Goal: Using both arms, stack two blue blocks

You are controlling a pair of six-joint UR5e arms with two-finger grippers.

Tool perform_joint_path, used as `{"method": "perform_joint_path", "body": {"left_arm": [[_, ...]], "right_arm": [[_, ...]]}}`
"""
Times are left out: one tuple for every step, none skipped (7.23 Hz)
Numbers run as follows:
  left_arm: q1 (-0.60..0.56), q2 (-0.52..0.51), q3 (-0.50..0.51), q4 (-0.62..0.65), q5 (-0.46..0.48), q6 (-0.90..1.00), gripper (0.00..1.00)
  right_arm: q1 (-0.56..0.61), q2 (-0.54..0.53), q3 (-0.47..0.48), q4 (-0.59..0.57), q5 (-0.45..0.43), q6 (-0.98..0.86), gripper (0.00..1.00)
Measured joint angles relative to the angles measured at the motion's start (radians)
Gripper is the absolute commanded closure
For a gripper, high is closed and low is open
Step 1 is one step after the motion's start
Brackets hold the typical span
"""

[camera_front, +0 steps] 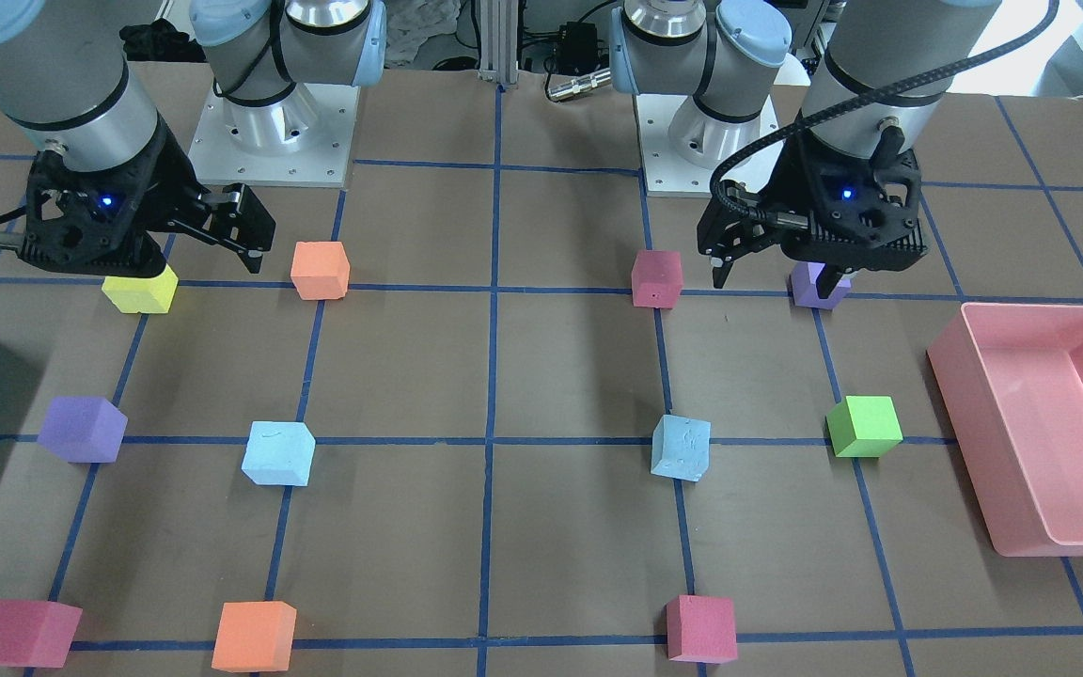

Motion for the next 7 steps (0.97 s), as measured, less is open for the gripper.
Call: {"method": "perform_joint_path", "body": {"left_arm": [[-0.001, -0.005, 0.001, 0.001, -0.004, 0.0, 0.0], [-0.001, -0.005, 0.004, 0.001, -0.008, 0.0, 0.0], [-0.001, -0.005, 0.007, 0.001, -0.01, 0.001, 0.0], [-0.001, -0.007, 0.007, 0.001, -0.011, 0.004, 0.0], [-0.001, -0.008, 0.005, 0.002, -0.011, 0.008, 0.0], [0.001, -0.015, 0.0, 0.002, -0.011, 0.012, 0.0], [0.001, -0.03, -0.009, 0.006, -0.011, 0.014, 0.0]], "right_arm": [[0.0, 0.042, 0.0, -0.015, 0.002, -0.001, 0.0], [0.0, 0.096, 0.0, -0.046, 0.003, -0.003, 0.0], [0.0, 0.142, 0.002, -0.101, 0.003, -0.004, 0.0], [0.0, 0.188, 0.012, -0.16, 0.003, -0.004, 0.0], [-0.001, 0.234, 0.032, -0.222, 0.002, -0.002, 0.0], [-0.001, 0.274, 0.06, -0.286, 0.003, -0.001, 0.0], [-0.001, 0.307, 0.095, -0.339, 0.004, -0.002, 0.0]]}}
